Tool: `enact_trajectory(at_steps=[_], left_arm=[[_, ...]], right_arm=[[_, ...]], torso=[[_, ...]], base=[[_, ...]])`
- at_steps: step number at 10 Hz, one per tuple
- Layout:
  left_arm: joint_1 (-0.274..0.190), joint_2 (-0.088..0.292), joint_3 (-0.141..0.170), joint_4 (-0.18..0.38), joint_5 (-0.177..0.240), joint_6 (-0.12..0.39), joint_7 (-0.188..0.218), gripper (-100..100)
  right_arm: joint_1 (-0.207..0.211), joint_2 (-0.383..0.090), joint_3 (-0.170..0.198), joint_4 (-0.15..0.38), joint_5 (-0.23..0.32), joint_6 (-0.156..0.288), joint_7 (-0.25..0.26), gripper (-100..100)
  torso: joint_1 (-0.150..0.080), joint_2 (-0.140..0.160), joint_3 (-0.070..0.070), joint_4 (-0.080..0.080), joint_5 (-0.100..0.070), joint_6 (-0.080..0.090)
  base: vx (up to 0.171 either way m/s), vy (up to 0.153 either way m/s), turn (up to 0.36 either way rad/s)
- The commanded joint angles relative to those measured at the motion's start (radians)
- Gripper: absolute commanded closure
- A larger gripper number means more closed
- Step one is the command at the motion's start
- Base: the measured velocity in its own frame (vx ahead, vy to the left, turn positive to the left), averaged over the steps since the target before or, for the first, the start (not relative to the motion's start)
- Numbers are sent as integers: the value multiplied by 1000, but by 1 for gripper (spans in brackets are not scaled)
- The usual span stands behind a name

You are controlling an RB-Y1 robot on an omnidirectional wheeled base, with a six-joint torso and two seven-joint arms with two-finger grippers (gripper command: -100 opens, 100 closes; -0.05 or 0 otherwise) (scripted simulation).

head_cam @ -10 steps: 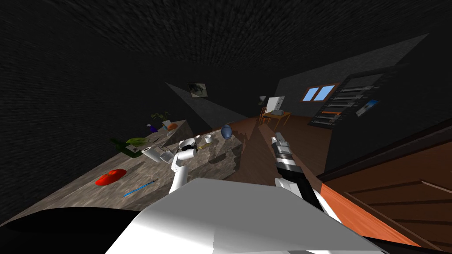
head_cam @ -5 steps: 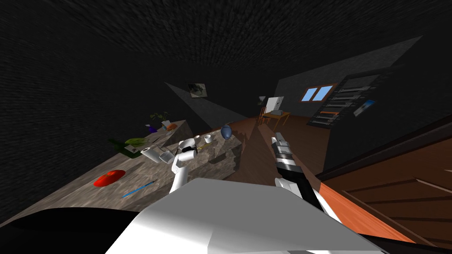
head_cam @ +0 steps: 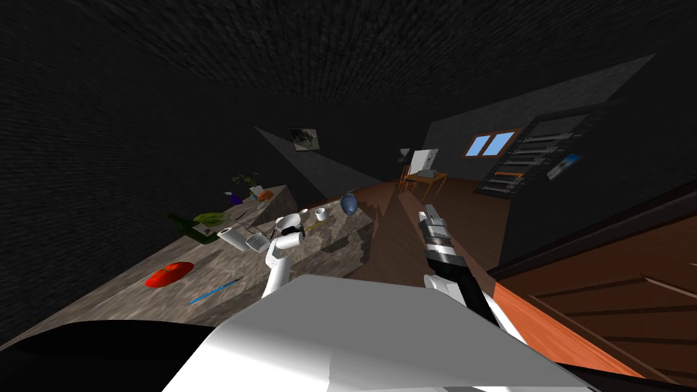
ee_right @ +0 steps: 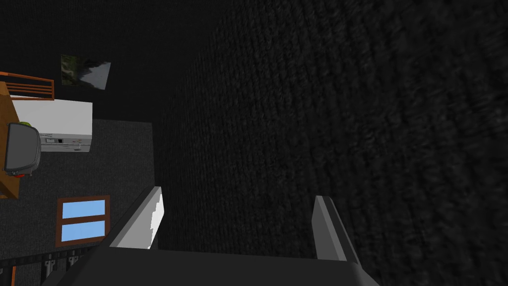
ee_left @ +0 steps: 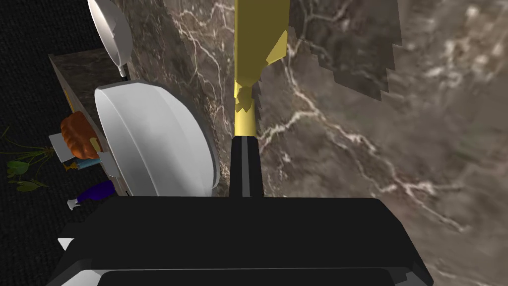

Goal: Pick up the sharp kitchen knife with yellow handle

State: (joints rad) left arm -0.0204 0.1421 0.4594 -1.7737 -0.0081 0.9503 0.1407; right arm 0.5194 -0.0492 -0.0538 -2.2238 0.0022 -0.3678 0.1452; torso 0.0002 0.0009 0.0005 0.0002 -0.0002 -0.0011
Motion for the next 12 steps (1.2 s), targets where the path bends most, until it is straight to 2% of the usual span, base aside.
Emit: enact_trajectory(at_steps=[1,2,3,4,7,12], left_arm=[[0,0,0,0,0,0,0,100],[0,0,0,0,0,0,0,100],[0,0,0,0,0,0,0,0],[-28,18,3,-14,-5,-1,1,-100],[-58,51,25,-28,-25,67,2,-100],[-53,72,53,-40,-43,157,-3,-100]], right_arm=[[0,0,0,0,0,0,0,0],[0,0,0,0,0,0,0,0],[0,0,0,0,0,0,0,0],[0,0,0,0,0,0,0,0],[0,0,0,0,0,0,0,0],[0,0,0,0,0,0,0,0]], torso=[[0,0,0,0,0,0],[0,0,0,0,0,0],[0,0,0,0,0,0],[0,0,0,0,0,0],[1,2,1,0,0,0],[-3,-2,-1,-1,-1,0]], base=[[0,0,0],[0,0,0],[0,0,0],[-21,18,-36],[-23,15,-108],[27,-34,-61]])
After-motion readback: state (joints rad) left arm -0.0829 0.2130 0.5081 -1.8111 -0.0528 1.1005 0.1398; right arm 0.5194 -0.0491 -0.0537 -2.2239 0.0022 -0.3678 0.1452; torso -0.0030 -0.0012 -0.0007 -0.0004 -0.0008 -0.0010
